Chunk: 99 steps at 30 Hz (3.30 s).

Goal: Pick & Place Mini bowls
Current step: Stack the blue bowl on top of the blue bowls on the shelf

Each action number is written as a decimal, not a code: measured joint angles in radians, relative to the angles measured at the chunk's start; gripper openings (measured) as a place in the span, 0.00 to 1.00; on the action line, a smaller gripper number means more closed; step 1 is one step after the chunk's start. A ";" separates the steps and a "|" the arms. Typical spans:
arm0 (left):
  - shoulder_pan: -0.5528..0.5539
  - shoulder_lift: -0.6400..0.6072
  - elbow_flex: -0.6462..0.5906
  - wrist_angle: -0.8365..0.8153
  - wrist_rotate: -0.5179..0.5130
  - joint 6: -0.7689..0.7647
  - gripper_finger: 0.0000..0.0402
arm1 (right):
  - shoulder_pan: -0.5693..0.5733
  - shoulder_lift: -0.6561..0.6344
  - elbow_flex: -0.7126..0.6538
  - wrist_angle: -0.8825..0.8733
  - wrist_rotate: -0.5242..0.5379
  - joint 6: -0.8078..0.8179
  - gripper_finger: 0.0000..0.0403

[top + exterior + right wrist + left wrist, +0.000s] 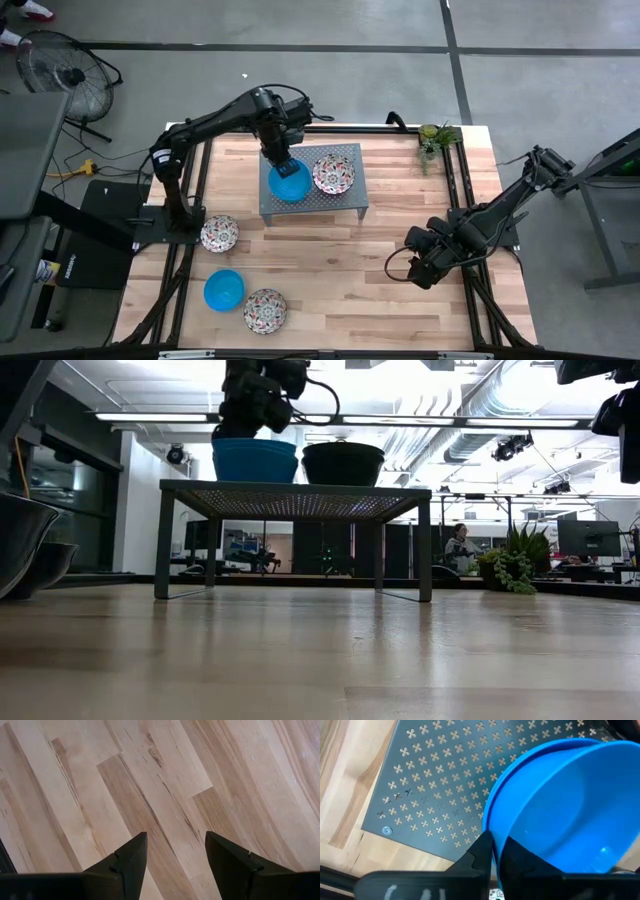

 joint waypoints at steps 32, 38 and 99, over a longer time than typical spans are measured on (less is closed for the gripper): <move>-0.003 -0.001 0.245 0.000 -0.166 0.236 0.37 | 0.000 0.000 0.000 0.000 -0.001 0.001 0.47; -0.035 -0.001 0.262 -0.001 -0.238 0.292 0.30 | 0.000 0.000 0.000 0.000 0.014 0.002 0.47; -0.288 -0.825 -1.198 1.506 -0.382 -0.079 0.00 | 0.104 -0.044 0.000 -0.149 0.173 0.137 0.47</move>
